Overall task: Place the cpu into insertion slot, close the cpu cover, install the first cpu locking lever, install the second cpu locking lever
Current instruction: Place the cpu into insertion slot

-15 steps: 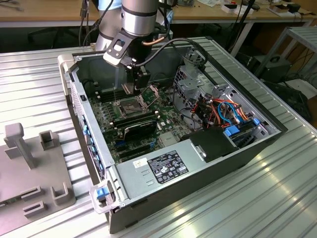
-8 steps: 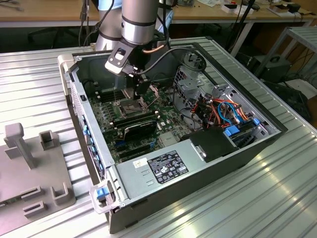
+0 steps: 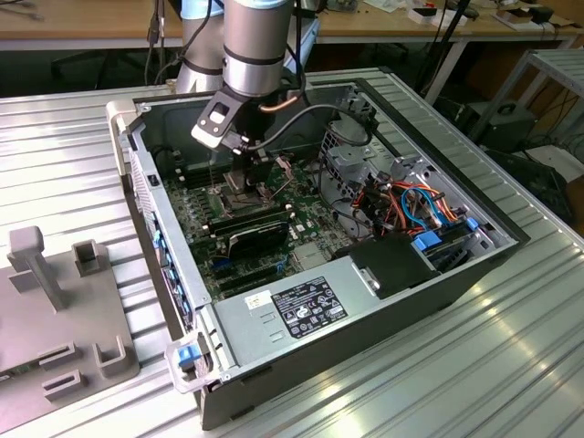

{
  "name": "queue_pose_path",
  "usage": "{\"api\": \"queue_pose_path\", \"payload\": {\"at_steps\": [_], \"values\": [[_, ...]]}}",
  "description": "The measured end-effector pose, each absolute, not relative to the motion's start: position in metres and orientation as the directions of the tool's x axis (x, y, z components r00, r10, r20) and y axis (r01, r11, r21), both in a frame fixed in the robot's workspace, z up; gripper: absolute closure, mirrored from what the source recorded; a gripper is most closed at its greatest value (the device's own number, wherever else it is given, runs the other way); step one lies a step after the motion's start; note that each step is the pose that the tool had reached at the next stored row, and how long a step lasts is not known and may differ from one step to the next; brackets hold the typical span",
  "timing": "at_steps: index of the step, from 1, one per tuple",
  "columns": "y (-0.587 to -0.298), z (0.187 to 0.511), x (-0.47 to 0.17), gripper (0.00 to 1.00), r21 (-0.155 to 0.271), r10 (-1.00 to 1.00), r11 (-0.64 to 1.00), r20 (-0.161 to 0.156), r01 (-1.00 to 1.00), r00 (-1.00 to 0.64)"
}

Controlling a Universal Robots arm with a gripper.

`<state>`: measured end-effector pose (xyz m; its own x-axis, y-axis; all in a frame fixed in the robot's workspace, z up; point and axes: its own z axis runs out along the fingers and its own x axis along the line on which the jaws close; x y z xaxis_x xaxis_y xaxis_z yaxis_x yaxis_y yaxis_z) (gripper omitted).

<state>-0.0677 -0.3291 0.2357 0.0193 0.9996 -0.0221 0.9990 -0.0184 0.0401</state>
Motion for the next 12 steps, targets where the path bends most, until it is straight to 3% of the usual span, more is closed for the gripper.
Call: {"api": "queue_pose_path", "payload": {"at_steps": [12], "values": [[-0.3291,0.2354,-0.0677,0.45,0.04,1.0,-0.018,-0.021,0.999,0.019]]}}
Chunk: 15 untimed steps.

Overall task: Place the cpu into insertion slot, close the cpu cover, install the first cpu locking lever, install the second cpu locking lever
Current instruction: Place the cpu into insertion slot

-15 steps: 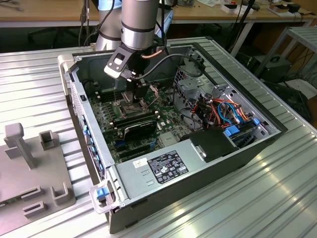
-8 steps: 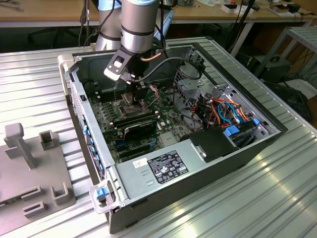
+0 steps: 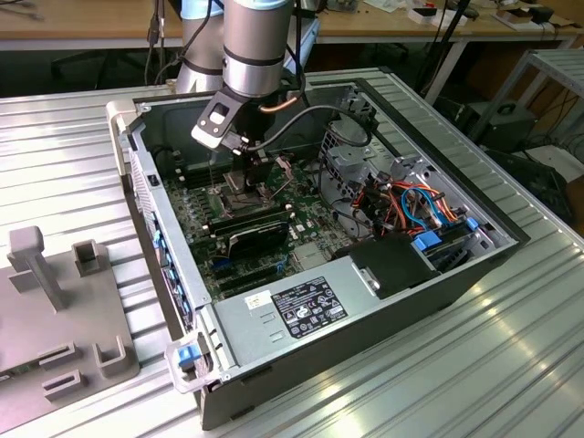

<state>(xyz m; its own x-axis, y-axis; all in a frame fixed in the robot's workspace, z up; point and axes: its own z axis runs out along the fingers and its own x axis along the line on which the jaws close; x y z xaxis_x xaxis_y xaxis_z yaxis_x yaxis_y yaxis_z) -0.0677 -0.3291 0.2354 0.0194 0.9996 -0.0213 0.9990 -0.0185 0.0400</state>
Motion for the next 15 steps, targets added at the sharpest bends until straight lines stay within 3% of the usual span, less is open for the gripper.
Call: {"api": "queue_pose_path", "payload": {"at_steps": [15], "values": [[-0.329,0.218,-0.066,0.45,0.04,1.0,-0.001,-0.021,0.999,0.001]]}}
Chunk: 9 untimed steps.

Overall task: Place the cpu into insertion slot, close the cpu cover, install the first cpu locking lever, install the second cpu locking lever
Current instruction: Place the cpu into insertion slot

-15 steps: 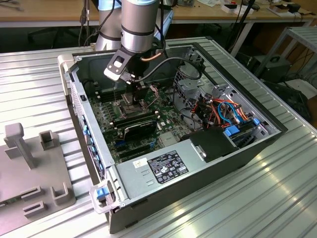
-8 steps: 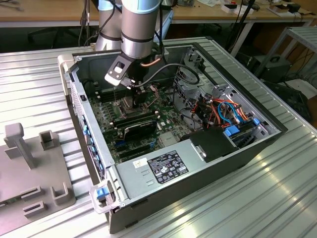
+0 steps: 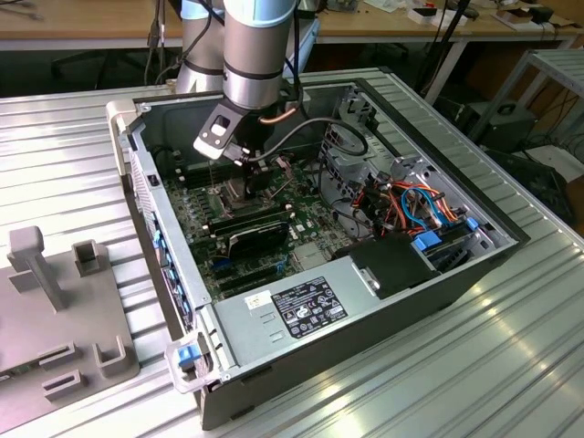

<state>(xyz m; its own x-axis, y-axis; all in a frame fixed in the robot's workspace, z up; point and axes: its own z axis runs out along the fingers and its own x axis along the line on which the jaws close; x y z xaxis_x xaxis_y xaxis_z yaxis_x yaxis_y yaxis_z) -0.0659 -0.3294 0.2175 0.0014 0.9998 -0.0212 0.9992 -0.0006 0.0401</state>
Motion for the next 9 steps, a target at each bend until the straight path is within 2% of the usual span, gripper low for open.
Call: {"api": "queue_pose_path", "payload": {"at_steps": [9], "values": [[-0.3304,0.2152,-0.0659,0.45,0.04,1.0,-0.001,-0.021,0.999,0.001]]}}
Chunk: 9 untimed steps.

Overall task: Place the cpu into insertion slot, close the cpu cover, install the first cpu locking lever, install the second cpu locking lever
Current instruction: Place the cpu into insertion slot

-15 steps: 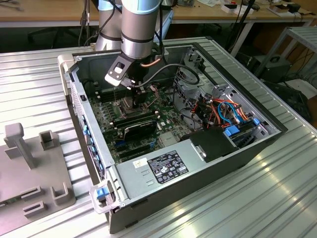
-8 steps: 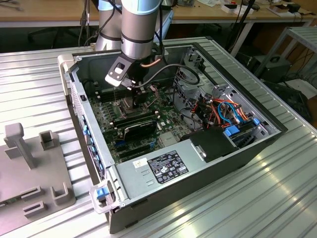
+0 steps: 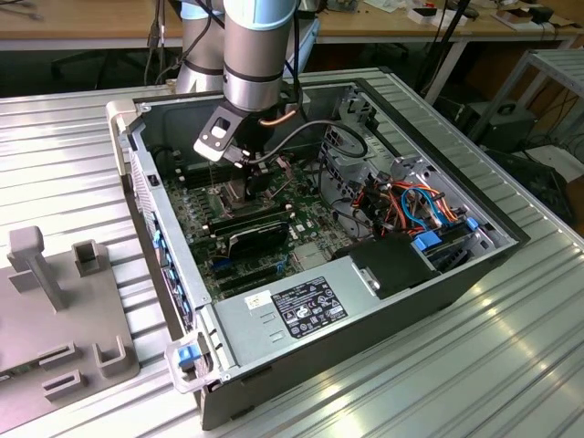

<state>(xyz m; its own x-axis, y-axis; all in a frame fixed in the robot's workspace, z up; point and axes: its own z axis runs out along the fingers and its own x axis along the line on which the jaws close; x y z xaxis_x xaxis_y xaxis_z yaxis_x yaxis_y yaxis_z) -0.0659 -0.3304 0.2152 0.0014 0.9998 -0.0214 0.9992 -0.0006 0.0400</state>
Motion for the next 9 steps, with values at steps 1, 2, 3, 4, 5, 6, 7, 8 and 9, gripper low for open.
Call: {"api": "queue_pose_path", "payload": {"at_steps": [1,2,3,4,5,6,7,8,9], "values": [[-0.3305,0.2151,-0.0659,0.45,0.04,1.0,-0.001,-0.021,0.999,0.001],[-0.3304,0.2151,-0.0659,0.45,0.04,1.0,-0.001,-0.021,0.999,0.001],[-0.3305,0.2151,-0.0659,0.45,0.04,1.0,-0.001,-0.021,0.999,0.001],[-0.3305,0.2151,-0.0659,0.45,0.04,1.0,-0.001,-0.021,0.999,0.001],[-0.3304,0.2148,-0.0659,0.45,0.04,1.0,-0.001,-0.021,0.999,0.001],[-0.3303,0.2143,-0.0658,0.45,0.04,1.0,-0.001,-0.021,0.999,0.001],[-0.3304,0.2136,-0.0659,0.45,0.04,1.0,-0.001,-0.021,0.999,0.001],[-0.3304,0.2127,-0.0659,0.45,0.04,1.0,-0.001,-0.021,0.999,0.001],[-0.3304,0.2122,-0.0659,0.45,0.04,1.0,-0.001,-0.021,0.999,0.001]]}}
